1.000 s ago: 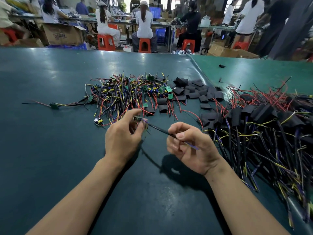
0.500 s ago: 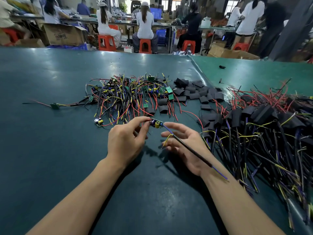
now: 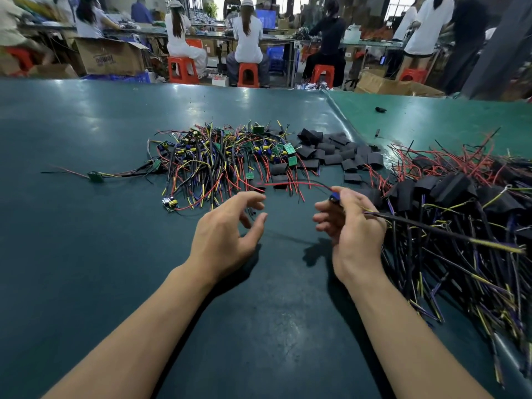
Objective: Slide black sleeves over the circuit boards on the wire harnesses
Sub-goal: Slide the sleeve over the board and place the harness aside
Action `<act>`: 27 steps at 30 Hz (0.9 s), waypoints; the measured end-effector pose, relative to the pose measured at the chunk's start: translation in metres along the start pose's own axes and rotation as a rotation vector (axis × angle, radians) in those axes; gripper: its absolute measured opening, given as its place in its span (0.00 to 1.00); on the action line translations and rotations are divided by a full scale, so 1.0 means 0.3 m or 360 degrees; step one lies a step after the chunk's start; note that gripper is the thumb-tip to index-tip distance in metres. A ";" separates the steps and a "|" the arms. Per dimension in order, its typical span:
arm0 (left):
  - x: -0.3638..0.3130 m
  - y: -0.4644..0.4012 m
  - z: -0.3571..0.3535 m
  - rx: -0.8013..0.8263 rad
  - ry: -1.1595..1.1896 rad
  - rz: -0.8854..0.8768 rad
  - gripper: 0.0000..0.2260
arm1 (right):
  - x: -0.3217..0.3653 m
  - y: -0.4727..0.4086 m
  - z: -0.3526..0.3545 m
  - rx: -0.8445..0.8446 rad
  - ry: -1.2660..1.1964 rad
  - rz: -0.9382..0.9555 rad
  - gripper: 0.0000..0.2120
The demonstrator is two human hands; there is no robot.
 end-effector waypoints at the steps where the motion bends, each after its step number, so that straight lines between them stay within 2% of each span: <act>1: -0.002 0.001 -0.003 0.0013 -0.0018 -0.0010 0.10 | -0.002 -0.003 0.011 -0.0025 -0.0050 -0.0037 0.08; 5: 0.001 0.008 -0.012 0.0072 -0.0107 -0.0041 0.05 | -0.027 0.017 -0.010 0.0095 -0.0141 -0.0197 0.08; 8: 0.015 0.012 -0.002 0.0082 -0.0132 -0.0015 0.05 | -0.003 0.026 0.000 0.0087 -0.0064 -0.0075 0.02; 13: 0.002 0.029 0.008 0.0050 -0.0173 -0.0078 0.05 | 0.038 0.041 0.012 0.0225 0.0064 0.0092 0.09; 19: -0.032 0.049 0.001 0.0115 -0.0183 -0.0130 0.07 | 0.021 0.064 -0.012 0.0355 0.0466 0.0212 0.07; 27: -0.023 0.041 0.003 0.0109 -0.0167 -0.0101 0.04 | -0.007 0.049 0.008 0.0299 0.0493 0.0066 0.06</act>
Point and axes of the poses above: each hand's wrist, its own y-axis away from the middle knuckle, its own z-axis out of the back of the hand, x = y × z, the point moved 8 cm from there along -y, towards the middle knuckle, and after that the axes turned 8 degrees about z, right-handed, at the moved point
